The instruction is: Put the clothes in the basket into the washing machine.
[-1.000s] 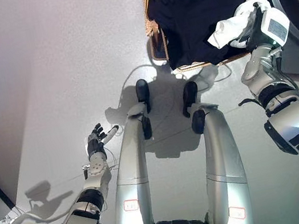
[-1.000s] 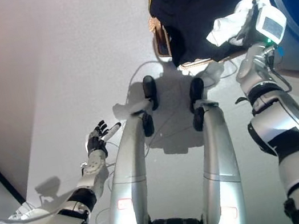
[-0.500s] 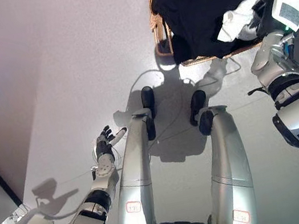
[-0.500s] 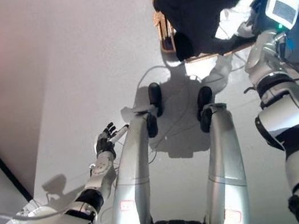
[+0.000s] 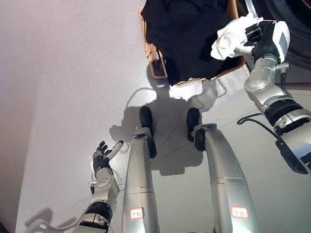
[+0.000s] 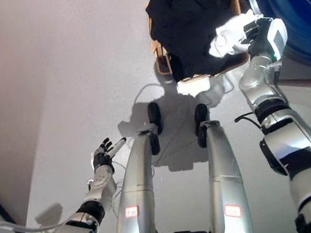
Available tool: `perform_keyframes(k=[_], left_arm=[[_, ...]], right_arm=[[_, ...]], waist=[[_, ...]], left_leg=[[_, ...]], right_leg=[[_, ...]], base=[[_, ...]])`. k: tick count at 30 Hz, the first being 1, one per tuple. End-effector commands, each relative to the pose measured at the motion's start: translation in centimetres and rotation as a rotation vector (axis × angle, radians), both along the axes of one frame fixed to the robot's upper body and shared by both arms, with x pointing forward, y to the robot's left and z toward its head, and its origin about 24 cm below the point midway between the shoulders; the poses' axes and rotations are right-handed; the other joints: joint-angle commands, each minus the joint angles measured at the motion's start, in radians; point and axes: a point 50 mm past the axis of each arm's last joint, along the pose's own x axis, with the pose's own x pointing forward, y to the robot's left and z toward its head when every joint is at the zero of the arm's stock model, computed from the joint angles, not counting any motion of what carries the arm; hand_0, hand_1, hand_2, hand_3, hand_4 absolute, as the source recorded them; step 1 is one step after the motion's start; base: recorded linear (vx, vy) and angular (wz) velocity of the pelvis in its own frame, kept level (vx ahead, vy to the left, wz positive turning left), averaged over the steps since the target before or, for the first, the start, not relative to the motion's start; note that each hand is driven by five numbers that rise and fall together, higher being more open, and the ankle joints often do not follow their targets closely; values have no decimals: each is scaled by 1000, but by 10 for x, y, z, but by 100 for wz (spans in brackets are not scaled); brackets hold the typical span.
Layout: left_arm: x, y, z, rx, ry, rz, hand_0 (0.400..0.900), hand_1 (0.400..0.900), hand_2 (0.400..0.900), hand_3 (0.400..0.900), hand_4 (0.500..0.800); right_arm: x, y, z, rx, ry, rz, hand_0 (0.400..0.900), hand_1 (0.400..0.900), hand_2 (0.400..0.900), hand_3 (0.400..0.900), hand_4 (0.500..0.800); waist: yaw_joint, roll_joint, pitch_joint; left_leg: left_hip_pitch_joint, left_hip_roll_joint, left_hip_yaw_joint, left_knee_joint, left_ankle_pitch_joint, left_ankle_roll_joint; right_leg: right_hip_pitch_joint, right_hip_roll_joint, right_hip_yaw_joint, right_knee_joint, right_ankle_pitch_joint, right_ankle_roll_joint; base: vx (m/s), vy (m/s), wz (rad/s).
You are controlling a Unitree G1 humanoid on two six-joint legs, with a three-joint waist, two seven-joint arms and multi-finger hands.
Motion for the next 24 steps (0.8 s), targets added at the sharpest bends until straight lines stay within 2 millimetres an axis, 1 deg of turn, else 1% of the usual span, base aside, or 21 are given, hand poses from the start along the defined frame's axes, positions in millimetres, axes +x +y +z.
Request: perform_keyframes(k=[1, 3, 5, 6, 7, 8, 9, 10, 11, 12, 13, 14, 19, 21, 23, 24], left_arm=[[-43, 31, -28, -11, 157, 170, 900, 900, 900, 900, 800], [-44, 33, -29, -25, 164, 183, 900, 900, 900, 900, 800], [-45, 33, -30, -34, 169, 184, 900, 900, 900, 900, 800], [-47, 33, -32, -35, 177, 182, 900, 900, 900, 900, 800], [-48, 33, -32, -38, 178, 182, 900, 900, 900, 900, 800], [-47, 33, -32, -39, 176, 181, 900, 900, 900, 900, 800], [-49, 34, -32, -36, 183, 178, 900, 900, 900, 900, 800], [-49, 34, -32, -34, 183, 172, 900, 900, 900, 900, 800], [-48, 34, -32, -35, 181, 171, 900, 900, 900, 900, 800], [-50, 34, -33, -32, 187, 159, 900, 900, 900, 900, 800], [-49, 34, -32, -34, 184, 158, 900, 900, 900, 900, 800], [-52, 34, -34, -33, 190, 150, 900, 900, 900, 900, 800], [-55, 27, -37, -33, 194, 107, 900, 900, 900, 900, 800], [-57, 24, -39, -41, 197, 96, 900, 900, 900, 900, 800], [-58, 20, -40, -49, 198, 94, 900, 900, 900, 900, 800], [-58, 18, -40, -55, 191, 85, 900, 900, 900, 900, 800]], right_arm=[[-10, -9, 12, 412, -332, -18, 400, 400, 400, 400, 500], [-11, -11, 11, 568, -418, -18, 400, 400, 400, 400, 500], [-13, -19, 15, 646, -479, -49, 400, 400, 400, 400, 500], [-15, -30, 22, 760, -563, -112, 400, 400, 400, 400, 500], [-15, -35, 26, 797, -588, -127, 400, 400, 400, 400, 500], [-15, -36, 27, 799, -591, -126, 400, 400, 400, 400, 500], [-15, -46, 40, 861, -645, -166, 400, 400, 400, 400, 500], [-14, -50, 48, 886, -664, -167, 400, 400, 400, 400, 500], [-14, -51, 49, 887, -667, -164, 400, 400, 400, 400, 500], [-12, -57, 64, 949, -708, -165, 400, 400, 400, 400, 500], [-12, -59, 66, 950, -712, -160, 400, 400, 400, 400, 500], [-14, -67, 82, 966, -746, -160, 400, 400, 400, 400, 500], [-24, -89, 120, 936, -807, -172, 400, 400, 400, 400, 500], [-27, -92, 132, 896, -808, -167, 400, 400, 400, 400, 500], [-29, -94, 136, 884, -813, -180, 400, 400, 400, 400, 500], [-34, -98, 146, 856, -832, -196, 400, 400, 400, 400, 500]], waist=[[-23, -26, -29], [-25, -26, -32], [-24, -24, -36], [-21, -17, -43], [-17, -15, -45], [-16, -14, -42], [-9, -7, -50], [-6, -2, -49], [-5, -1, -47], [7, 10, -53], [8, 12, -51], [19, 24, -57], [48, 60, -66], [57, 74, -71], [60, 81, -75], [65, 93, -74]], left_leg=[[74, -21, 33, -119, -46, -4], [90, -21, 31, -127, -47, -5], [107, -21, 30, -134, -48, -5], [116, -23, 30, -138, -49, -5], [121, -24, 30, -142, -49, -6], [124, -24, 30, -144, -49, -6], [128, -26, 31, -144, -50, -6], [129, -25, 33, -145, -50, -6], [129, -25, 34, -145, -50, -6], [126, -27, 35, -142, -50, -6], [123, -27, 36, -141, -50, -6], [121, -28, 40, -140, -48, -6], [94, -32, 56, -119, -46, -2], [76, -35, 64, -104, -48, 1], [59, -38, 70, -86, -52, 3], [43, -40, 76, -63, -56, 6]], right_leg=[[38, 45, 64, -126, 41, 56], [55, 48, 65, -138, 43, 56], [72, 51, 65, -151, 45, 56], [82, 52, 67, -155, 43, 56], [88, 52, 68, -158, 42, 56], [90, 52, 68, -159, 43, 56], [93, 50, 70, -160, 41, 56], [92, 51, 72, -159, 40, 56], [92, 51, 73, -159, 40, 56], [89, 48, 75, -155, 39, 57], [87, 49, 76, -154, 39, 57], [79, 46, 78, -147, 38, 58], [36, 31, 90, -101, 25, 57], [7, 24, 97, -73, 19, 59], [-15, 20, 101, -48, 12, 59], [-34, 13, 103, -17, 4, 60]], base=[[27, 27, -6], [27, 25, -5], [35, 17, -3], [42, 12, -2], [32, 7, -1], [0, 0, 0], [0, 0, 0], [0, 0, 0], [0, 0, 0], [0, 0, 0], [34, -30, 4], [31, -26, 3], [35, -33, 4], [38, -34, 3], [21, -22, 2], [40, -42, 5]])
